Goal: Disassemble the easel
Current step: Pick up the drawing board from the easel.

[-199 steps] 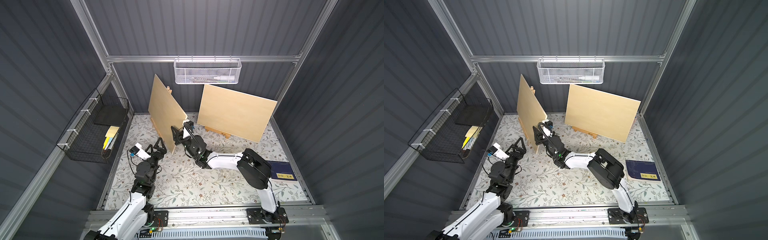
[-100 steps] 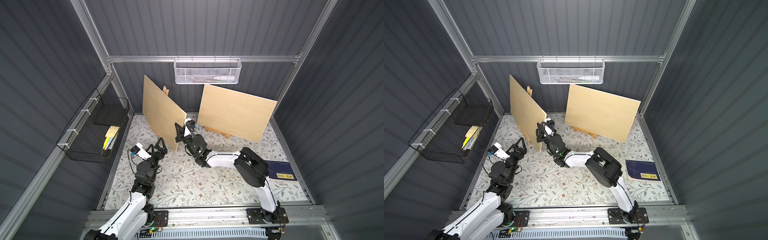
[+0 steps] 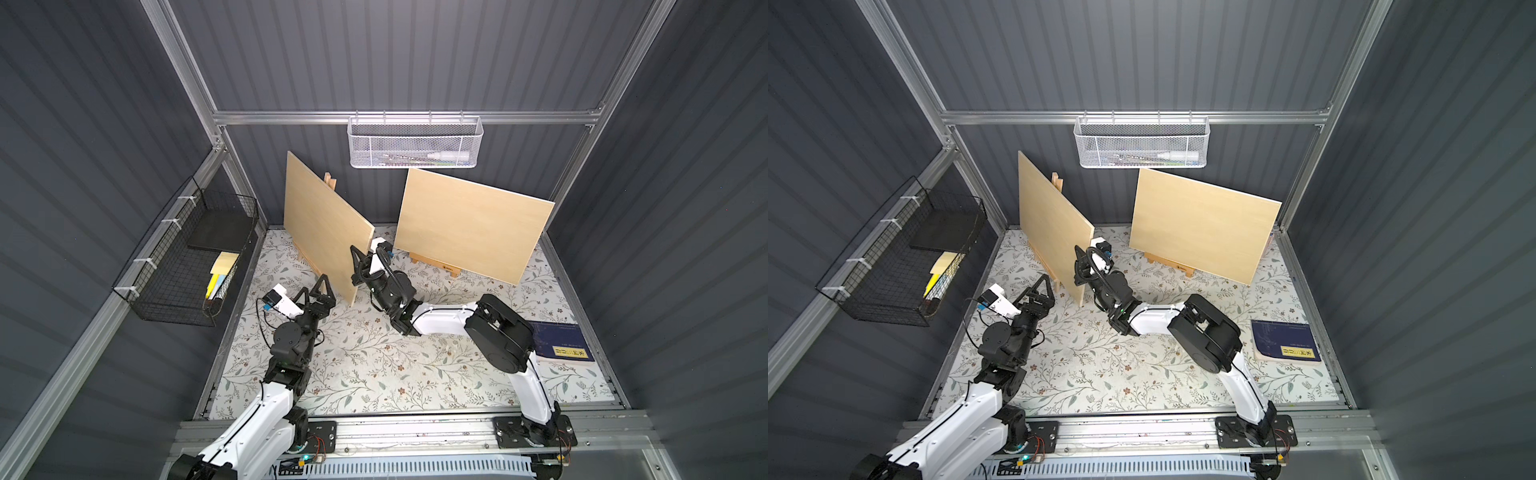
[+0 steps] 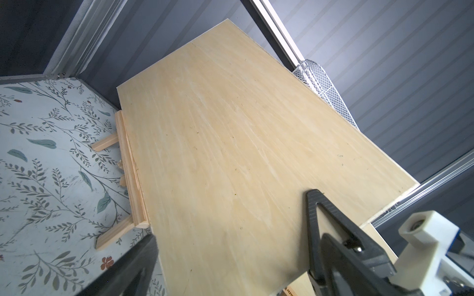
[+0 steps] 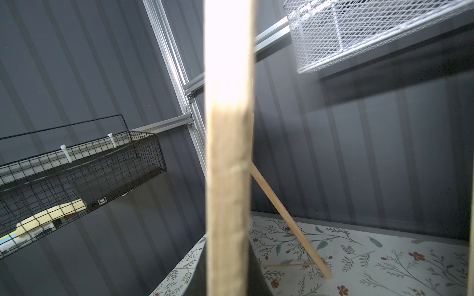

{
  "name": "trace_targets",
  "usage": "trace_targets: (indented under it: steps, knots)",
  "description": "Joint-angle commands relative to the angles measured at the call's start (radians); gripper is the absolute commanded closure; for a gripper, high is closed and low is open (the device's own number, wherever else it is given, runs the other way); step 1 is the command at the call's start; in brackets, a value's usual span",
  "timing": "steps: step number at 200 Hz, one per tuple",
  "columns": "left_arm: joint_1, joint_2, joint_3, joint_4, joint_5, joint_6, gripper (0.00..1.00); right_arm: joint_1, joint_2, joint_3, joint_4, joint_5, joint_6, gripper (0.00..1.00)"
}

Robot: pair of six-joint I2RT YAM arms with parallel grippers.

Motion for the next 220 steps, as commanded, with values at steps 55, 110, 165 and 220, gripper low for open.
trace_targets:
  steps: [55, 110, 165, 220]
  knots:
    - [-0.001, -0.001, 0.011, 0.019, 0.025, -0.002, 0.01, -0.017, -0.061, 0.059, 0.201, -0.067, 0.085, 1.00]
    - [-0.001, 0.006, 0.017, 0.019, 0.029, -0.002, 0.00, -0.015, -0.127, 0.075, 0.202, -0.131, 0.136, 1.00]
    - [-0.001, 0.007, 0.016, 0.020, 0.031, 0.000, 0.01, -0.012, -0.159, 0.095, 0.201, -0.151, 0.117, 1.00]
    - [-0.001, 0.013, 0.017, 0.022, 0.033, 0.000, 0.01, -0.012, -0.185, 0.128, 0.202, -0.160, 0.084, 1.00]
